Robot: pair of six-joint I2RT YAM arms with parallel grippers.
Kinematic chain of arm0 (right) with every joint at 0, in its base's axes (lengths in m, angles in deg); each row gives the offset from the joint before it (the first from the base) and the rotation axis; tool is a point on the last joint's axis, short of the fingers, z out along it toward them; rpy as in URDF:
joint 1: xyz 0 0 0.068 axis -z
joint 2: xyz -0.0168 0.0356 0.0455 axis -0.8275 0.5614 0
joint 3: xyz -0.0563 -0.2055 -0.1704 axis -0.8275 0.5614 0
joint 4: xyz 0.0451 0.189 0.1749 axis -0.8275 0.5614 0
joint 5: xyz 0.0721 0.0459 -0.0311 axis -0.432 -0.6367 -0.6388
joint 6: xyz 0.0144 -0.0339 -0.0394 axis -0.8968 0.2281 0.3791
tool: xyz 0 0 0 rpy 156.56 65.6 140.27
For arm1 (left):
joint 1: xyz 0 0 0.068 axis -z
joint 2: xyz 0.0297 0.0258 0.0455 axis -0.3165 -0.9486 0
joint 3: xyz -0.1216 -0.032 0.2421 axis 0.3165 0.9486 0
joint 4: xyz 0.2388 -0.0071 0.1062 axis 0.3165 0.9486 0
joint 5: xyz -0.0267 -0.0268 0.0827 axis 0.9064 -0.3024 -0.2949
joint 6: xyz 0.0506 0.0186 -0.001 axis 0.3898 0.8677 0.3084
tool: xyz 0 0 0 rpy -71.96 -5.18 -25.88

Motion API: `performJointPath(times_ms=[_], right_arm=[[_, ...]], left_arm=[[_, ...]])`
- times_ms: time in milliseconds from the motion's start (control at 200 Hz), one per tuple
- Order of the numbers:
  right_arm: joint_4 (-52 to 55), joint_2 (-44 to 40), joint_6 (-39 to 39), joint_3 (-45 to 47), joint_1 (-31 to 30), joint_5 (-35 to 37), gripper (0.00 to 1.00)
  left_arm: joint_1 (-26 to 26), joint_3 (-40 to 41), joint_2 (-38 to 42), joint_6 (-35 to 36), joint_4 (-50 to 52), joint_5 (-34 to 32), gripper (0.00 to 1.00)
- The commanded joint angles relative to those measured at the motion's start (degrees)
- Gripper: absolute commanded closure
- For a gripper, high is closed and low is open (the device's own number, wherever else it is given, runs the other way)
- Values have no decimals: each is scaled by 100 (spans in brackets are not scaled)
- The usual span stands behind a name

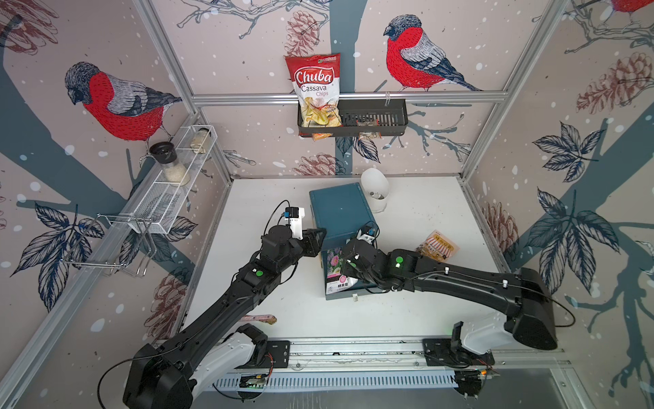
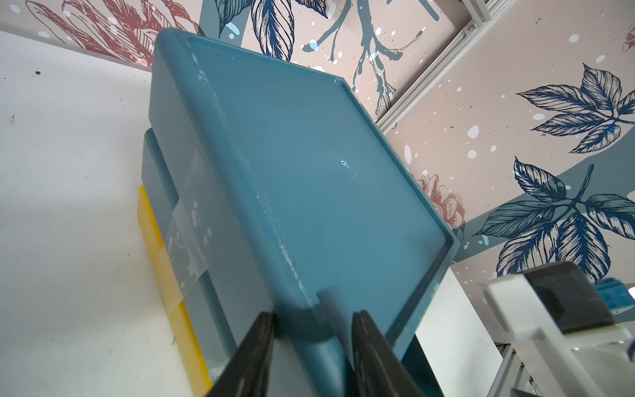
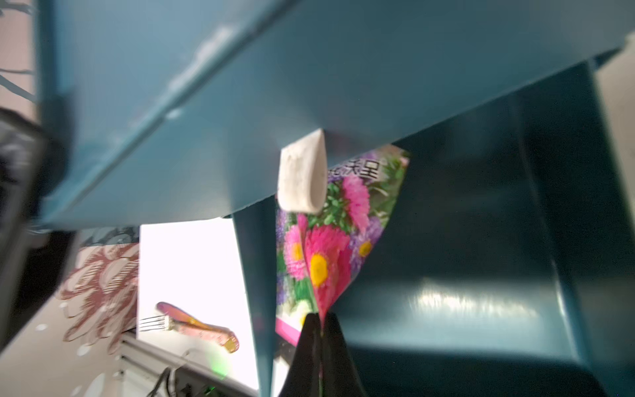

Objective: Take the seed bags out of the drawer
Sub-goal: Pick up the seed packet from the drawer, then adjust the seed packet at the center of the board.

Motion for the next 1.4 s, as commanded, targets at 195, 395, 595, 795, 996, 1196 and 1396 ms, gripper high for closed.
performJointPath(times_ms=[195, 395, 595, 795, 996, 1196, 1396], right_arm=[[681, -740, 16, 156, -338, 518, 100], [2079, -1588, -287, 83, -810, 1246, 100], [3317, -2848, -1149, 293, -798, 2020, 100], [3401, -3843, -1471, 963, -109, 2539, 100], [3091, -3925, -986, 1627, 1477, 2258, 100], [2443, -3760, 535, 2393, 4185, 1075, 100], [1822, -3704, 1436, 2938, 5888, 373, 100]], left_arm=[[3, 62, -50, 201, 1571, 196, 59], [6, 21, -18, 218, 1582, 156, 59], [3, -150, -46, 193, 1610, 174, 58], [1, -258, -38, 153, 1661, 202, 58], [-12, -302, -22, 127, 1739, 206, 58], [-20, -331, 51, 120, 1793, 210, 58], [-19, -261, 70, 110, 1744, 234, 58]])
